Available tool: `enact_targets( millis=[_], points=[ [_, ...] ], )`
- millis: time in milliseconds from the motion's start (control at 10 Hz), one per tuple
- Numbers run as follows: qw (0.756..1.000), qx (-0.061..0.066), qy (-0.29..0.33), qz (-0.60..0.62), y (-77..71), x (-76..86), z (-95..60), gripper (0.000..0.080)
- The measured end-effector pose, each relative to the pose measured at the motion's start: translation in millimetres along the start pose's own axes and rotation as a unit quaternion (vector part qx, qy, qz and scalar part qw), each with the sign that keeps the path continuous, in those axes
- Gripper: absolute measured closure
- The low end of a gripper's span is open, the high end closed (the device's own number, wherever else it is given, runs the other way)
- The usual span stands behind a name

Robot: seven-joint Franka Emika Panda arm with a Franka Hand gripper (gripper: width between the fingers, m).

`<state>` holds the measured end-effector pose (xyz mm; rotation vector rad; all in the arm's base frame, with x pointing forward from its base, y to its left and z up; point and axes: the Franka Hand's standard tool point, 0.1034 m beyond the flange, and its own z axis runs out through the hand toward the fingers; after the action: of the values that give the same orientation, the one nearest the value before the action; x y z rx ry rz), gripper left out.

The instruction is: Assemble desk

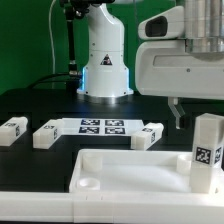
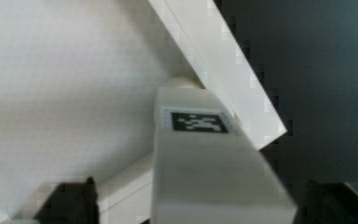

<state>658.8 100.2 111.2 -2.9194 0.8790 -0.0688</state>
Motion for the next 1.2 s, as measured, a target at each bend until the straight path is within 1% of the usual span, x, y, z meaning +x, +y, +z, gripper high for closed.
enact_targets(
  millis=[100, 200, 300, 500, 800, 900, 1100, 1200],
  points=[
    [0.997, -0.001, 0.002, -0.083, -0.3, 0.3, -0.2, 0.0170],
    [0.991, -0.001, 0.002, -0.136, 0.0, 0.6, -0.2, 0.0156],
    [0.985, -0.004, 0.003, -0.175, -1.7, -0.8, -0.1, 0.0156],
    [0.962, -0.008, 0.006, -0.275, -3.8, -2.2, 0.0, 0.0150],
    [0.912, -0.014, 0.007, -0.410, -3.5, -1.2, -0.2, 0.0150],
    [0.891, -0.019, 0.007, -0.453, -2.8, -0.7, -0.2, 0.0150],
    [0.865, -0.025, 0.006, -0.502, -2.5, -0.8, -0.1, 0.0150],
    [0.858, -0.025, 0.006, -0.513, -2.3, -0.8, 0.0, 0.0150]
  ],
)
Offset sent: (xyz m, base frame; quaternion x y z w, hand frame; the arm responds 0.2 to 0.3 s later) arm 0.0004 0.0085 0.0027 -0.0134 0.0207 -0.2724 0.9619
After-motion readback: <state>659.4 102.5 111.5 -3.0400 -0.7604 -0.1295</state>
